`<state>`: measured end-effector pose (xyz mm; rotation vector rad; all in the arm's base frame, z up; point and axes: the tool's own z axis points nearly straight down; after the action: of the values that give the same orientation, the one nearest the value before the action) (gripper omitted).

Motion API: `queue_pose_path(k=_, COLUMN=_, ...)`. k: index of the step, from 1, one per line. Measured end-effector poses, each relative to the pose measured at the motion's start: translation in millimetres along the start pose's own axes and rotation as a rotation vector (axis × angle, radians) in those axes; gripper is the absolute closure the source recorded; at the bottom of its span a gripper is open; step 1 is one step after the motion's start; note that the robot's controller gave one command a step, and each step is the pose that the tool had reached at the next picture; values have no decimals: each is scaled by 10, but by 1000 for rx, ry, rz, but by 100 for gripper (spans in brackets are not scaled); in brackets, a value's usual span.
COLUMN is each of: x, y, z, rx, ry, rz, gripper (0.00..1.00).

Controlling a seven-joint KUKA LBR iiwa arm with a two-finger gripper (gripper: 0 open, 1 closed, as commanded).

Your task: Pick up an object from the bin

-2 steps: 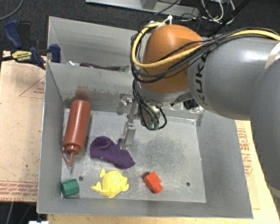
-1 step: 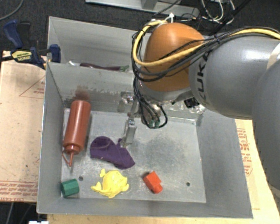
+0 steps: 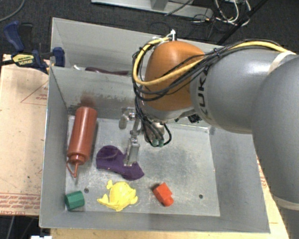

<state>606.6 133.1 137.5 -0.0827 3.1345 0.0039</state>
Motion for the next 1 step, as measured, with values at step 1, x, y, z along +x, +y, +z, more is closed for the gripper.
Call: queue_pose_path(k=1, x=210, y=11, z=502, rx=0, ry=3, rz=-32, gripper=0)
